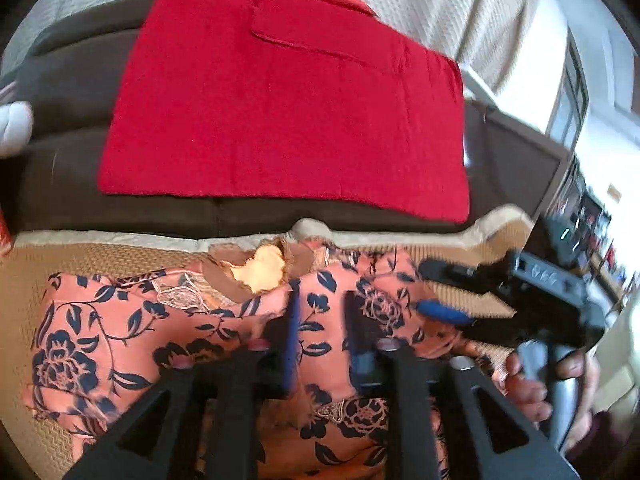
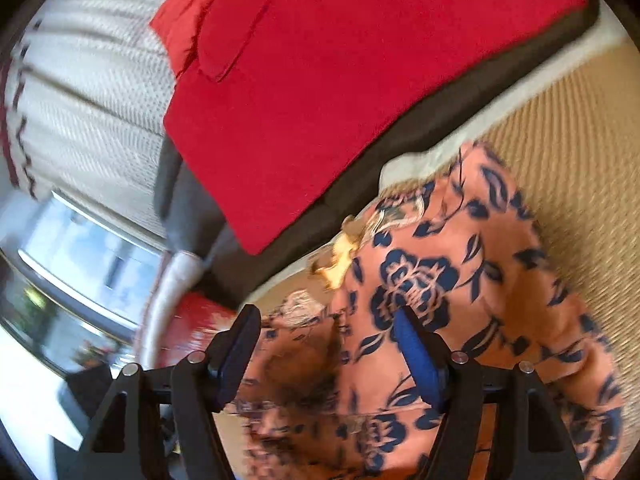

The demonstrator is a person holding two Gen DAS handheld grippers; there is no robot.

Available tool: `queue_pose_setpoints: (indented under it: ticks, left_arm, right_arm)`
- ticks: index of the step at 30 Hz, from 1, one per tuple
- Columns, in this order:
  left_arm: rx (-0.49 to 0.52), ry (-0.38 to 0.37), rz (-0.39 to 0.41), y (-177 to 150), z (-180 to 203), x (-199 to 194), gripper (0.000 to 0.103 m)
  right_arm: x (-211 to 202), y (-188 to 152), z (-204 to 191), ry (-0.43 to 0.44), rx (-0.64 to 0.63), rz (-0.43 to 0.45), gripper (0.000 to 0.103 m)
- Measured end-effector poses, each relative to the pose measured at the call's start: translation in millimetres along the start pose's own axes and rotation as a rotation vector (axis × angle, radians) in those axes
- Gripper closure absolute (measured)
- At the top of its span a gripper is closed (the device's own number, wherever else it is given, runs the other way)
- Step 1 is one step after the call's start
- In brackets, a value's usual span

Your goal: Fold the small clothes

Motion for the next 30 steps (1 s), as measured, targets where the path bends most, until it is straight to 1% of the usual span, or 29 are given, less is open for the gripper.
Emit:
queue_pose_setpoints:
  ticks: [1,2,3,4,5,6,7,9,10,12,13,15,18,19,21,22,23,25,26,27,28,29,30]
  left_arm:
    - [-0.025,0.031,0.023,4.3,-14.0,-6.9,0.050]
    - [-0.059,0.077,0.055,7.0,-28.5,-17.7,0.046]
    - [-0.095,0.117,0.078,8.6,-44.5,-28.3,0.045]
    - [-0.130,0.153,0.085,9.2,-59.5,-34.8,0.045]
    - [-0.159,0.196,0.086,8.7,-74.8,-39.0,0.045]
    - [-0.180,0.253,0.082,5.9,-91.8,-39.8,0.045]
    - [-0.197,0.334,0.075,2.8,-112.2,-45.3,0.045]
    - [-0.216,0.416,0.052,-3.8,-134.5,-49.7,0.045]
    - [-0.226,0.460,0.033,-9.3,-147.3,-51.1,0.045]
    - [-0.223,0.493,0.001,-16.4,-157.7,-42.2,0.045]
    - [-0.218,0.511,-0.028,-22.5,-162.1,-34.3,0.045]
    - [-0.213,0.533,-0.082,-33.7,-169.9,-21.6,0.045]
    - [-0.199,0.592,-0.218,-58.1,-184.0,2.8,0.045]
    - [-0.214,0.582,-0.248,-65.0,-189.3,7.2,0.045]
    - [-0.241,0.563,-0.262,-68.3,-192.6,10.2,0.045]
    - [-0.243,0.564,-0.259,-66.7,-193.3,8.8,0.045]
    - [-0.237,0.571,-0.258,-65.7,-193.6,7.7,0.045]
    - [-0.230,0.589,-0.263,-66.2,-195.8,7.3,0.045]
    - [-0.235,0.590,-0.264,-68.5,-197.6,6.4,0.045]
    - [-0.241,0.588,-0.264,-69.1,-198.9,5.6,0.045]
    - [-0.248,0.586,-0.263,-69.2,-201.0,2.1,0.045]
    - [-0.252,0.588,-0.262,-69.9,-202.6,0.5,0.045]
    - [-0.253,0.588,-0.262,-69.7,-203.4,-0.5,0.045]
  right_arm:
    - [2.5,-0.5,1.8,0.011,0.019,-0.009,0.027]
    - [6.6,-2.3,3.5,0.015,0.036,-0.025,0.027]
    - [11.4,-4.8,3.7,0.019,0.045,-0.039,0.027]
    - [15.4,-7.5,2.8,0.027,0.050,-0.051,0.027]
    - [23.9,-12.9,0.0,0.059,0.065,-0.079,0.027]
    - [31.7,-18.3,-3.2,0.091,0.084,-0.106,0.027]
    - [39.7,-24.3,-6.8,0.113,0.100,-0.130,0.027]
    - [54.6,-35.5,-13.0,0.116,0.099,-0.165,0.027]
    - [63.8,-42.6,-16.4,0.097,0.085,-0.185,0.027]
    - [85.7,-56.7,-20.7,0.026,0.039,-0.219,0.027]
    - [93.6,-60.1,-20.7,-0.008,0.025,-0.227,0.027]
    - [109.6,-68.9,-16.2,-0.106,-0.009,-0.228,0.027]
    - [127.8,-77.9,-17.8,-0.211,-0.076,-0.203,0.027]
    - [131.9,-79.5,-20.4,-0.233,-0.099,-0.198,0.027]
    - [142.3,-85.6,-25.9,-0.296,-0.169,-0.208,0.027]
    - [148.8,-90.4,-30.1,-0.343,-0.225,-0.213,0.027]
    - [152.8,-93.0,-33.4,-0.372,-0.264,-0.217,0.027]
    - [165.7,-102.1,-42.2,-0.417,-0.353,-0.242,0.031]
    - [172.2,-108.3,-44.8,-0.417,-0.376,-0.266,0.039]
    - [176.1,-115.2,-44.7,-0.412,-0.389,-0.294,0.051]
    - [184.2,-124.0,-46.1,-0.402,-0.406,-0.332,0.058]
    - [187.1,-128.7,-46.7,-0.399,-0.418,-0.343,0.067]
    - [187.4,-130.3,-47.4,-0.393,-0.423,-0.342,0.072]
Point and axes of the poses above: each gripper's, at about its wrist camera, not at the fingertips, and x roughly the way its jaws point, z to its right, y to its top, the point moved 6 cm from there along x, roughly the way its jaws point, and after that the axes turned 8 degrees about y, right-handed, at the moved point
